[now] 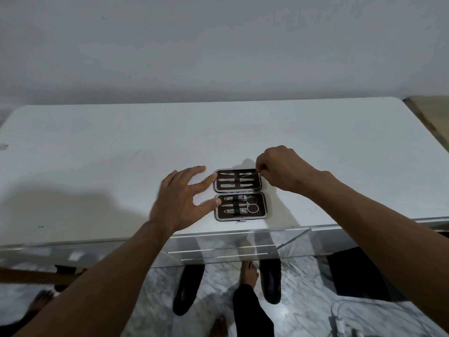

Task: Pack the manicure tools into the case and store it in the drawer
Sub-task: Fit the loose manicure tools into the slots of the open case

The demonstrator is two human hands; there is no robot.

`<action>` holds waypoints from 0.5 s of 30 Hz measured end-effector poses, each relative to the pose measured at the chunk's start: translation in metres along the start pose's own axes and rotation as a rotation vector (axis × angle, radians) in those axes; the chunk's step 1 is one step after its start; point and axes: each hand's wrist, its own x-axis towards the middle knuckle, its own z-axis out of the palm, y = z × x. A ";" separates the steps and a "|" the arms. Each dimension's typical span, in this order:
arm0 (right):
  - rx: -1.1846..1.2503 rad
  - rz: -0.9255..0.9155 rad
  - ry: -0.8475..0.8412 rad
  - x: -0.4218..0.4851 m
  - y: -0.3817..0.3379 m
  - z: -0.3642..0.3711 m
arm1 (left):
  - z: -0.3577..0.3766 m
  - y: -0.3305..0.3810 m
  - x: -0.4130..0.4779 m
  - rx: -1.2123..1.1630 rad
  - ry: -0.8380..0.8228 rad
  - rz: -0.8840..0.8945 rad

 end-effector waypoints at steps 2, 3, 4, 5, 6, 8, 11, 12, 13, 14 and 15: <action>-0.013 0.004 -0.004 0.001 0.000 0.002 | 0.000 -0.001 0.000 0.000 0.003 0.000; -0.018 0.008 -0.004 0.001 -0.001 0.003 | 0.000 -0.001 0.000 0.000 0.006 0.001; -0.018 0.015 -0.004 0.001 -0.001 0.004 | 0.000 -0.001 -0.001 0.000 0.008 0.002; -0.017 0.024 -0.004 0.002 -0.001 0.004 | 0.000 -0.001 -0.001 0.000 0.008 0.003; -0.015 0.031 -0.005 0.002 -0.001 0.005 | 0.000 -0.001 -0.001 -0.001 0.009 0.003; -0.011 0.040 -0.011 0.003 -0.002 0.006 | 0.000 -0.001 -0.001 -0.004 0.009 0.003; 0.003 0.045 -0.022 0.004 -0.004 0.006 | 0.000 -0.001 0.000 -0.009 0.011 0.003; 0.010 0.046 -0.028 0.005 -0.005 0.006 | 0.000 -0.001 0.000 -0.012 0.011 0.003; 0.015 0.046 -0.034 0.005 -0.007 0.006 | 0.000 -0.001 -0.001 -0.014 0.012 0.002; 0.019 0.042 -0.041 0.006 -0.008 0.006 | 0.000 -0.002 -0.001 -0.013 0.012 0.001; 0.022 0.036 -0.049 0.006 -0.010 0.007 | 0.000 -0.002 -0.001 -0.010 0.010 0.000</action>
